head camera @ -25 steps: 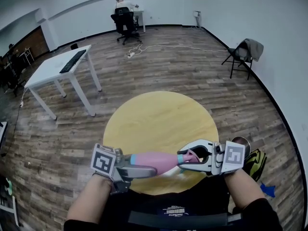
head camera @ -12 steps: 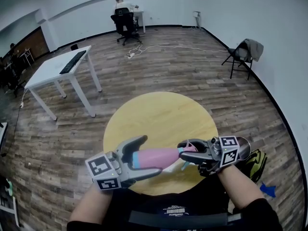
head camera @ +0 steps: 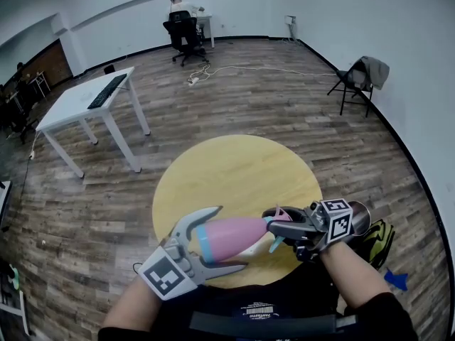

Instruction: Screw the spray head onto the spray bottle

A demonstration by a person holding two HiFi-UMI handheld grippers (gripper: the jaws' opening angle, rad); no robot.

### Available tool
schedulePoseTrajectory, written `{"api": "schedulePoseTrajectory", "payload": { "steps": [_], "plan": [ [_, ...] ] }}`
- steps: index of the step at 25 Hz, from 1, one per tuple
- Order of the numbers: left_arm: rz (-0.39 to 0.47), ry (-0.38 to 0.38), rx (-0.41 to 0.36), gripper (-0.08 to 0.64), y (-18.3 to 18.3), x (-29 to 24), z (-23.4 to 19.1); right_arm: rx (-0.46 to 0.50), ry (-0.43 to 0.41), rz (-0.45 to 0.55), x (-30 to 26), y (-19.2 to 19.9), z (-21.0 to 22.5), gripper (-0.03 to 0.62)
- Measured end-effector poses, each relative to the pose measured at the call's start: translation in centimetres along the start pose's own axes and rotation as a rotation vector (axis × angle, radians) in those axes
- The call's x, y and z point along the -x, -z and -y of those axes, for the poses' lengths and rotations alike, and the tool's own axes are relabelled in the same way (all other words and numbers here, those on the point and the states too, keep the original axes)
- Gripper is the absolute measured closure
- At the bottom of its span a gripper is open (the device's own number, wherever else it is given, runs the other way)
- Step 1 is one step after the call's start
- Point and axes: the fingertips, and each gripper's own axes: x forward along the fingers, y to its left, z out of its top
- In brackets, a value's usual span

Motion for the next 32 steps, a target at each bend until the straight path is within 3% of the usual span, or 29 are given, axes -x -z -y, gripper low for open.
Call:
{"api": "schedulePoseTrajectory", "payload": {
  "steps": [2,6,12,16,18,20,24,28,32],
  "plan": [
    [-0.003,0.0,0.018,0.038,0.1,0.0,-0.1,0.017,0.01,-0.01,-0.1,-0.1,-0.2,0.439],
    [-0.033,0.039,0.203,0.038,1.0,0.0,-0.2,0.097,0.07,-0.058,-0.2,0.5,-0.2,0.439],
    [0.018,0.19,0.668,0.04,2.3,0.4,-0.1,0.357,0.07,-0.132,-0.8,0.6,-1.9,0.439],
    [0.03,0.379,1.043,0.04,3.0,0.1,1.2,0.587,0.028,-0.211,-0.6,1.5,-3.4,0.439],
    [0.029,0.467,1.219,0.038,3.1,-0.1,1.9,0.645,0.013,-0.247,-0.1,2.1,-3.7,0.439],
    [0.027,0.498,1.304,0.038,3.1,-0.2,2.1,0.639,0.014,-0.253,0.1,2.3,-3.6,0.439],
    [0.057,0.445,1.272,0.038,2.9,-0.3,1.4,0.543,0.016,-0.203,-0.2,1.5,-3.3,0.44],
    [0.135,0.325,1.114,0.038,2.1,0.2,-0.2,0.477,0.023,-0.156,-0.7,0.8,-3.0,0.436],
    [0.268,0.173,0.936,0.032,-0.1,1.1,-2.9,0.362,0.035,-0.11,-0.4,0.6,-2.1,0.437]
  ]
}}
